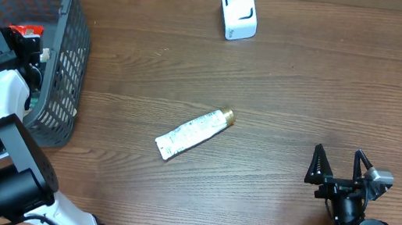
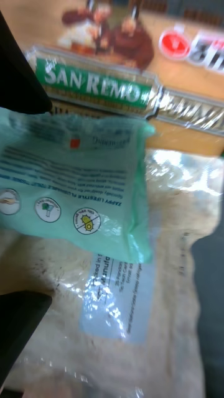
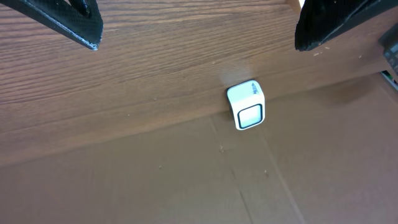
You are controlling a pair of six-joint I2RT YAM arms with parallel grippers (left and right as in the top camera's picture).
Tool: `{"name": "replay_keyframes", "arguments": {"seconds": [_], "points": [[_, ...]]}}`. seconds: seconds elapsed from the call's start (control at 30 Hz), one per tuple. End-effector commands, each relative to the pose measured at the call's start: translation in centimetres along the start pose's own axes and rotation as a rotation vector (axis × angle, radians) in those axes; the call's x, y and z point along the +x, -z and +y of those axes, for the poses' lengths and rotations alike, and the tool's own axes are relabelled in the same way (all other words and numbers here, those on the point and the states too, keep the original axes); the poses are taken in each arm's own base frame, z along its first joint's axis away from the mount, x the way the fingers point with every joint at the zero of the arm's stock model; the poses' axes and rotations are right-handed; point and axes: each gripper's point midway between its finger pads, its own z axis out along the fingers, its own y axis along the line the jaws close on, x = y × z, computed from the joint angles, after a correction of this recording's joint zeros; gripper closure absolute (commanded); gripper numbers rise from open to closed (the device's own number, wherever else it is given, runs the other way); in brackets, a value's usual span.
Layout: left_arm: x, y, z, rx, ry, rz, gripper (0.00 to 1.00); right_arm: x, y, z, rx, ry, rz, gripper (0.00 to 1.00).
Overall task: Scan the item barcode
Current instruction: 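Lower the left gripper into the basket onto the mint-green wipes pack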
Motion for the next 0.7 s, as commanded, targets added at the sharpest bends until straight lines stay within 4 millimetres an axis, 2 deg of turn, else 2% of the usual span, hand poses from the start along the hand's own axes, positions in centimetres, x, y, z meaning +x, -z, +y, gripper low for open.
{"name": "replay_keyframes", "arguments": {"seconds": [0.0,0.1,0.13,0.17,0.2,0.27,0.3,0.33,0.53,0.67], "points": [[1.7,-2.0,-0.1,-0.002,-0.037,0.061,0.22,0.2,0.0,0.1,-0.006,-0.003,-0.002,0.00],[2.2,-2.7,-0.2,0.000,-0.038,0.083,0.29,0.2,0.0,0.1,-0.005,-0.003,-0.002,0.00],[2.6,-3.0,-0.1,-0.006,-0.037,0.098,0.37,0.2,0.0,0.1,-0.006,-0.003,-0.002,0.00],[2.8,-3.1,0.0,-0.010,-0.037,0.103,0.40,0.2,0.0,0.1,-0.006,-0.003,-0.002,0.00],[2.9,-3.3,0.0,-0.013,-0.037,0.109,0.48,0.2,0.0,0.1,-0.005,-0.003,-0.002,0.00],[3.3,-3.7,0.1,-0.011,-0.023,0.119,0.72,0.2,0.0,0.1,-0.006,-0.003,-0.002,0.00],[3.3,-3.8,0.2,-0.012,-0.012,0.120,0.88,0.2,0.0,0.1,-0.005,-0.003,-0.002,0.00],[3.3,-3.8,0.1,-0.012,-0.009,0.121,0.96,0.2,0.0,0.1,-0.006,-0.003,-0.002,0.00],[2.4,-3.1,0.4,-0.021,0.016,0.092,0.96,0.2,0.0,0.1,-0.006,-0.003,-0.002,0.00],[-1.0,0.2,1.3,-0.049,0.133,-0.007,0.96,0.2,0.0,0.1,-0.006,-0.003,-0.002,0.00]]}}
